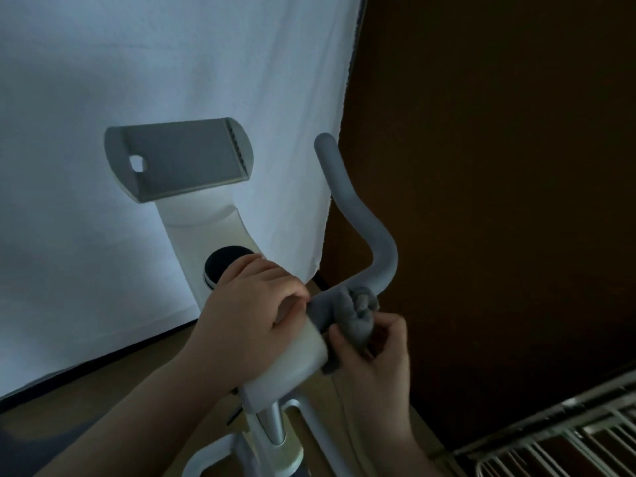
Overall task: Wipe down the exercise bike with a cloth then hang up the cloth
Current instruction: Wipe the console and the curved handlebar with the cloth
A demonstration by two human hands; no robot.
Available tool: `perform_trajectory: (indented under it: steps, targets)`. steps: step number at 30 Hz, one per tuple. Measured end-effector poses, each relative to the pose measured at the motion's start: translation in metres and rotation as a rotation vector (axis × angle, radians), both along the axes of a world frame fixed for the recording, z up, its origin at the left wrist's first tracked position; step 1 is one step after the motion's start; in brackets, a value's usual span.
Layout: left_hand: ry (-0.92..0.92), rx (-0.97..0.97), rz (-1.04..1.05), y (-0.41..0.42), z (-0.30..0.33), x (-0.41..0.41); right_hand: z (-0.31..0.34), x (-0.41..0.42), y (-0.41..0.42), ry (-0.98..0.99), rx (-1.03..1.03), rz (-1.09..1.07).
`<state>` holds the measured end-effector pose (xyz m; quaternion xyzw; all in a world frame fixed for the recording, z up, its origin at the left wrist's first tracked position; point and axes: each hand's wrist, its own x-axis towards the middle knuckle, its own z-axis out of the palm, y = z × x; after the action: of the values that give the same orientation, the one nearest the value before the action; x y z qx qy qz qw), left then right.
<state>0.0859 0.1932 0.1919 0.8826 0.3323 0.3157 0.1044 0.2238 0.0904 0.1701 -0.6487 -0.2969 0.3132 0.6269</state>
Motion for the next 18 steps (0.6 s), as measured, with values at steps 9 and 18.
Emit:
perform_trajectory:
  steps: [9, 18]
  targets:
    - [0.031, 0.0, -0.014, -0.001, 0.003, 0.001, 0.008, -0.002, 0.005, 0.033, 0.047, 0.014]
    - [0.045, -0.014, -0.016, 0.001, 0.003, 0.0, 0.01, 0.001, 0.011, -0.469, 0.106, 0.037]
